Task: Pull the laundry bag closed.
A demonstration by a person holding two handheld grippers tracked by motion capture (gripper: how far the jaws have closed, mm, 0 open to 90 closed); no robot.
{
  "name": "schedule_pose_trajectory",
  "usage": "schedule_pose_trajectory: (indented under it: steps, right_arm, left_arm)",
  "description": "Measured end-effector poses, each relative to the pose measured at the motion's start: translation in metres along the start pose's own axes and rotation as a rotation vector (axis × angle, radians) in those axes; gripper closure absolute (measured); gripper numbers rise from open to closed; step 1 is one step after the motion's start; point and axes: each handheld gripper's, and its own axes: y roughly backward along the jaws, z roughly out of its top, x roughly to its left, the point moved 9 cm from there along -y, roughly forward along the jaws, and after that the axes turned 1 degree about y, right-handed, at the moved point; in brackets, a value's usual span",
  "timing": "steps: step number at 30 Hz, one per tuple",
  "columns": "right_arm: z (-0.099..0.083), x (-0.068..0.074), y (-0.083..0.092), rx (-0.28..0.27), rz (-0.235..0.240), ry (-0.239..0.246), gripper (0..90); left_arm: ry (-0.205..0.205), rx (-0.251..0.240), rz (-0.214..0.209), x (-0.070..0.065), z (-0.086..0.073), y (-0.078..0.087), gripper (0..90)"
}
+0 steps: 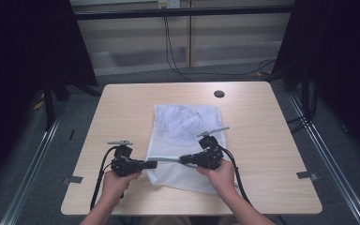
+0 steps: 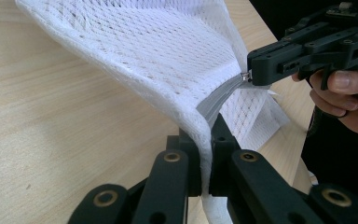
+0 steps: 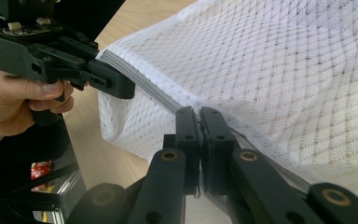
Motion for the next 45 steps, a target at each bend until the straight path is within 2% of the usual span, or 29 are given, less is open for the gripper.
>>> schedule_pose_trajectory:
  steps: [45]
  right_arm:
    - [-0.003, -0.005, 0.010, -0.006, -0.007, 0.001, 87.0]
  left_arm:
    - [0.007, -0.006, -0.003, 0.000, 0.001, 0.002, 88.0]
